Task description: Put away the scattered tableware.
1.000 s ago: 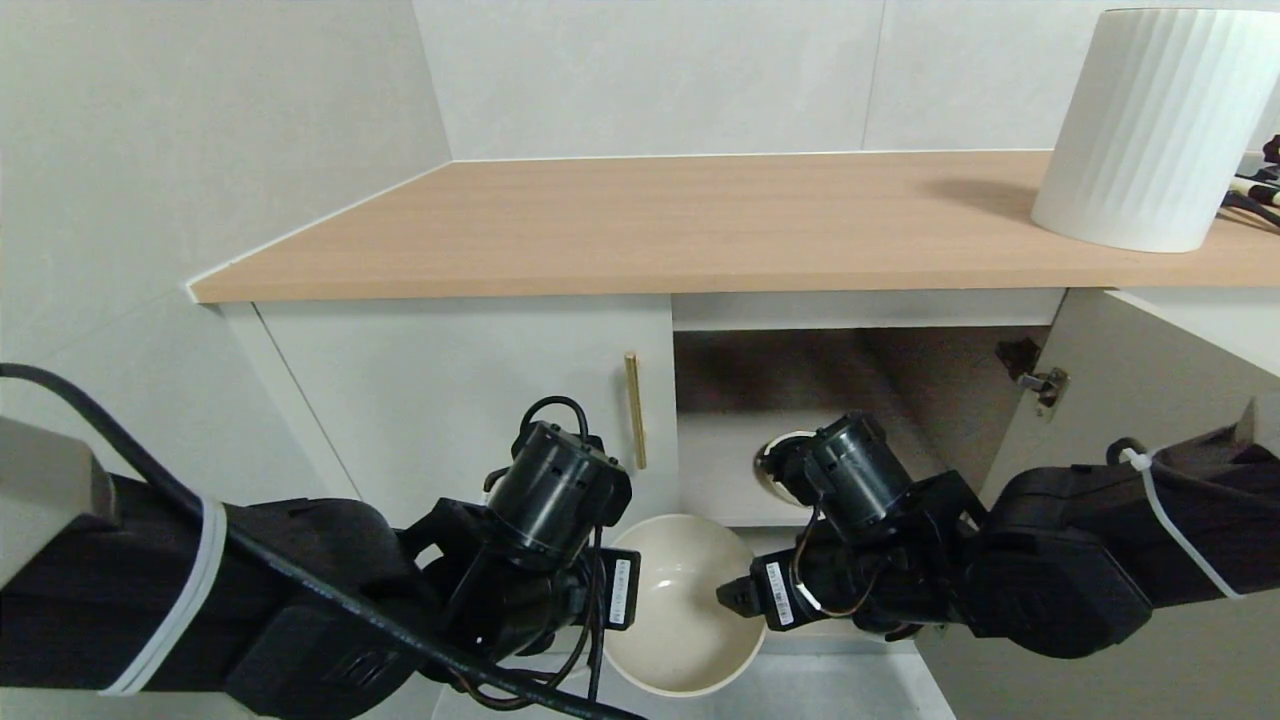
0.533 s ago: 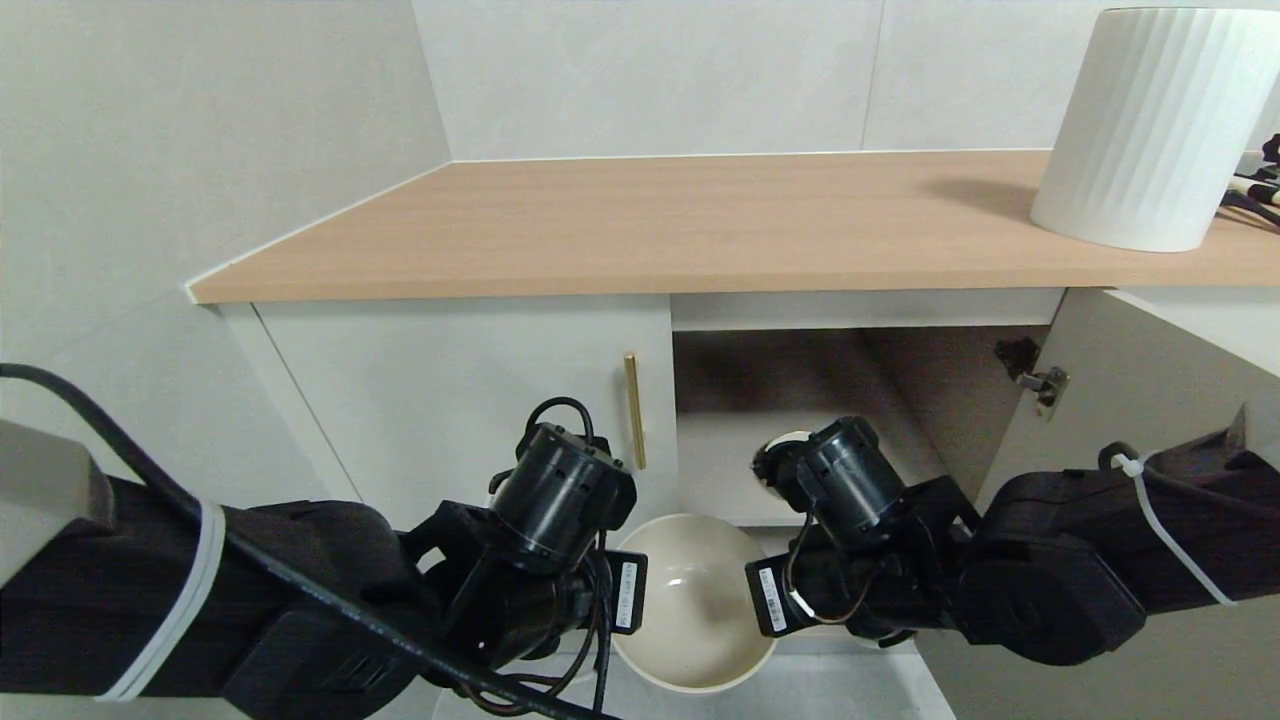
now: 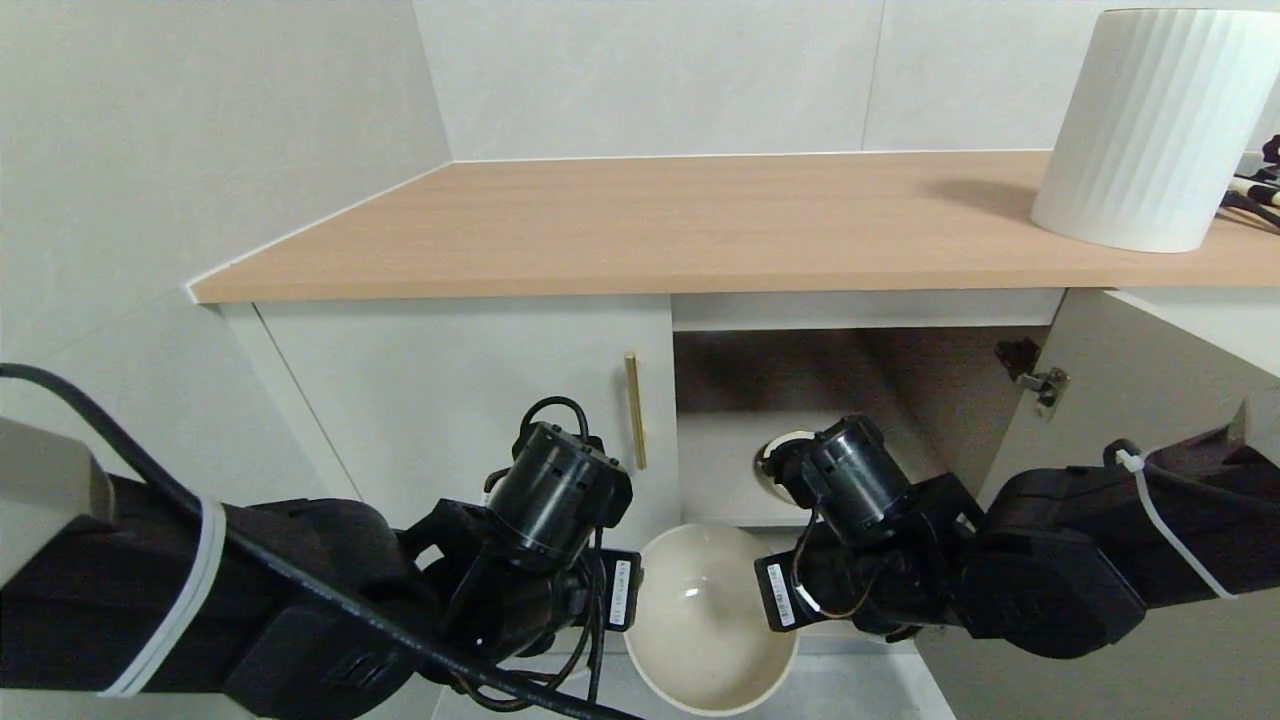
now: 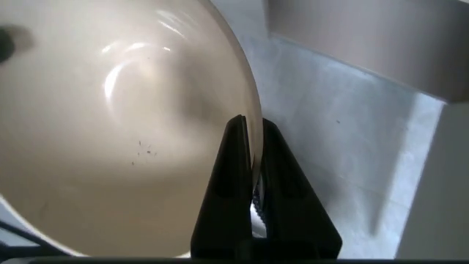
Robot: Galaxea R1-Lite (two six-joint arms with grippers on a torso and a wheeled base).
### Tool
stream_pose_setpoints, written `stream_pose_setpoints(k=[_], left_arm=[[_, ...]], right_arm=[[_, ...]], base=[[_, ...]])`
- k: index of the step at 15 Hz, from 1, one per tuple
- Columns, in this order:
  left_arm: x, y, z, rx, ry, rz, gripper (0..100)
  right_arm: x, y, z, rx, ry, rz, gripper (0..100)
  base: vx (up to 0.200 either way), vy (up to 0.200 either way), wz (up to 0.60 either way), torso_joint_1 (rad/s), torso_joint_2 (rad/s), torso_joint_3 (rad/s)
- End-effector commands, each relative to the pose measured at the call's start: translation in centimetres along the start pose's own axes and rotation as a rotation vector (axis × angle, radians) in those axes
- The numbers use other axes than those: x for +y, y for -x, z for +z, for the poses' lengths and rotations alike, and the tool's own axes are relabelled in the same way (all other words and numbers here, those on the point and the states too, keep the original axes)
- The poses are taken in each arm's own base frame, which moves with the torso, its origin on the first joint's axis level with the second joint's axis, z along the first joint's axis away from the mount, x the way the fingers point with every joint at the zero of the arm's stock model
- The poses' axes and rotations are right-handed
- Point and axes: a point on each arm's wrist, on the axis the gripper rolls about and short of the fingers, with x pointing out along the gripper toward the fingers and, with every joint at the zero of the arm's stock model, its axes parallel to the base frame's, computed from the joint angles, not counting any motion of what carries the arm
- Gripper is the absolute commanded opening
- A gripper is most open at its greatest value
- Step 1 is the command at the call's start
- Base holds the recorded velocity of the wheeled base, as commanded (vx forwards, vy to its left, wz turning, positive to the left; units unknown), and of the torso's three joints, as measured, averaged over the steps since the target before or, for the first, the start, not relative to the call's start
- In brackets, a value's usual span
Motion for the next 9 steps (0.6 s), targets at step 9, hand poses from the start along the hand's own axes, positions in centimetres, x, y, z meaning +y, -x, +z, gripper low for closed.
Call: stream_pose_setpoints(k=[9], left_arm=[[-0.1,0.2,0.2,-0.011,0.004,-0.011,100]], right_arm=[[-4.1,-3.7,0.9,0.096,-0.038,-0.273,0]], base=[[0.000,0.000,0.00,0.000,0.00,0.000]])
